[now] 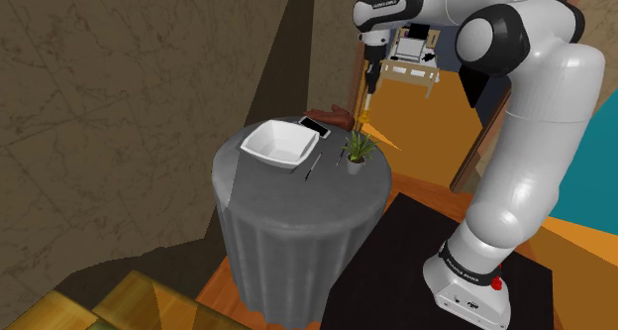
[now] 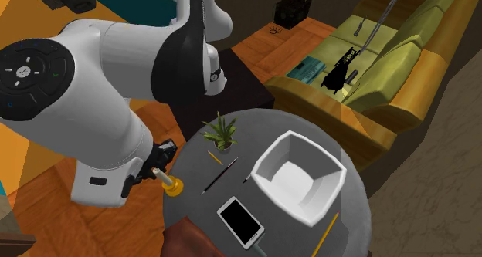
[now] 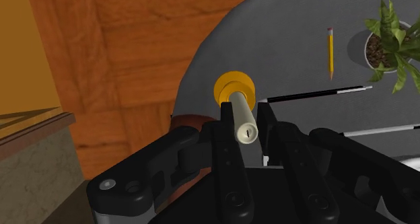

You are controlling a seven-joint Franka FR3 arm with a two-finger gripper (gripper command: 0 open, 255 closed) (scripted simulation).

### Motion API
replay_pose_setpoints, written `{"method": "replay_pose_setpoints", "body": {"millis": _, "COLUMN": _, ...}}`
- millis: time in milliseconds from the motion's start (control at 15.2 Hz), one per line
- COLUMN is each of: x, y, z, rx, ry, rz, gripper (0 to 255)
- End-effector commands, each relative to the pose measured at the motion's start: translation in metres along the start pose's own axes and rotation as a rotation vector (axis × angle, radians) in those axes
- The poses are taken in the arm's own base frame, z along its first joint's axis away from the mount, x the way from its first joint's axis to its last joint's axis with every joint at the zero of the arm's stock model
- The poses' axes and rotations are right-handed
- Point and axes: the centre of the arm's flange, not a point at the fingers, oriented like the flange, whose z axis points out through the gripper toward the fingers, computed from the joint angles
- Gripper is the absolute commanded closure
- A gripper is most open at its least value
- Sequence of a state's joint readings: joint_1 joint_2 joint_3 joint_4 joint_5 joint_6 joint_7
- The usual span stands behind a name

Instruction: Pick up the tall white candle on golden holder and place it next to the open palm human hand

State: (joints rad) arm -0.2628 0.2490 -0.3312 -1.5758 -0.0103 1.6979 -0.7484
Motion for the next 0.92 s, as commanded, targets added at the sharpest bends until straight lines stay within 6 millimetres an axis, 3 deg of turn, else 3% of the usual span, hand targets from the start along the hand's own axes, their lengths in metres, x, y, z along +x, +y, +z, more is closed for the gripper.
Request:
{"method": "replay_pose_setpoints", "body": {"millis": 0, "x": 0.001, "y": -0.001, "z": 0.012, "rx": 0.0, "ry": 0.0, "rz": 0.0, "gripper": 255}}
{"method": "replay_pose_setpoints", "body": {"millis": 858, "x": 0.011, "y": 0.0, "z": 0.08, "rx": 0.0, "ry": 0.0, "rz": 0.0, "gripper": 255}}
